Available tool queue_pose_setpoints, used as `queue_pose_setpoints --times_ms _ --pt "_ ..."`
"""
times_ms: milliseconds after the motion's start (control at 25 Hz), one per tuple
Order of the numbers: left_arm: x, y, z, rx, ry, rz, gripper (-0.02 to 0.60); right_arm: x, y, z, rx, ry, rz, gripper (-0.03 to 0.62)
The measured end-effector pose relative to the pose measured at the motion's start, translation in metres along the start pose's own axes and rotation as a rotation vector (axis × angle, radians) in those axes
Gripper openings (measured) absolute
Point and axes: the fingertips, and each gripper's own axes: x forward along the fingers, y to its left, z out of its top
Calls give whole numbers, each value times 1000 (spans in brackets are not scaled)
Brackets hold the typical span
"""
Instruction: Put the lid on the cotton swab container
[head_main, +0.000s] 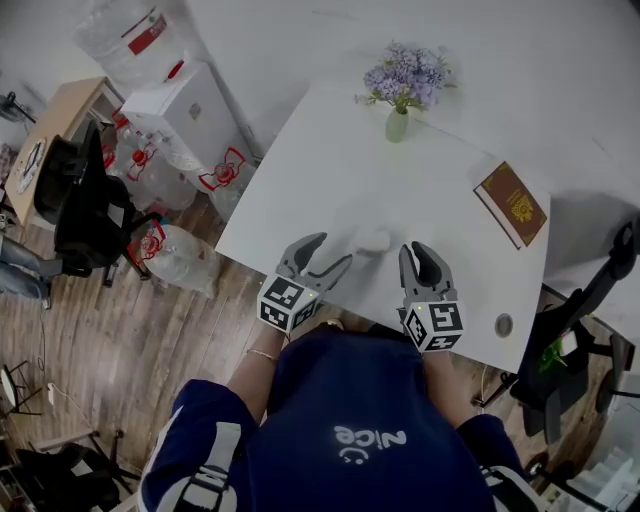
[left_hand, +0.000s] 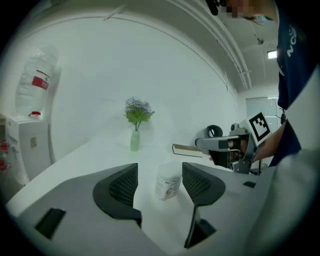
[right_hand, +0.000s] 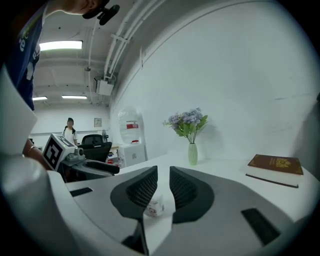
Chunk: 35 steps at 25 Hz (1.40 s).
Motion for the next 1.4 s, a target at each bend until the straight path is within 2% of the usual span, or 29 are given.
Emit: queue_pose_setpoints --times_ms 240,600,720,880,1000,1160,1400 --pt "-21 -6 19 -47 -97 60 293 -23 -12 -11 9 -7 -66 58" --pt "-26 -16 21 -32 -105 50 280 -29 -10 -16 -42 12 -85 58" --pt "-27 -17 21 -26 -110 50 225 -30 -5 -15 -55 12 -76 57" --pt "-28 -17 25 -12 -131 63 110 -27 2 -13 -63 9 -59 57" --pt "-27 -15 26 -14 -136 70 48 -27 4 -10 -68 2 -54 57" --pt "-28 -11 25 -17 -128 83 21 -26 5 -10 -70 3 -63 57" --pt "-26 -13 29 11 -127 61 20 -23 6 -11 -68 5 -71 55"
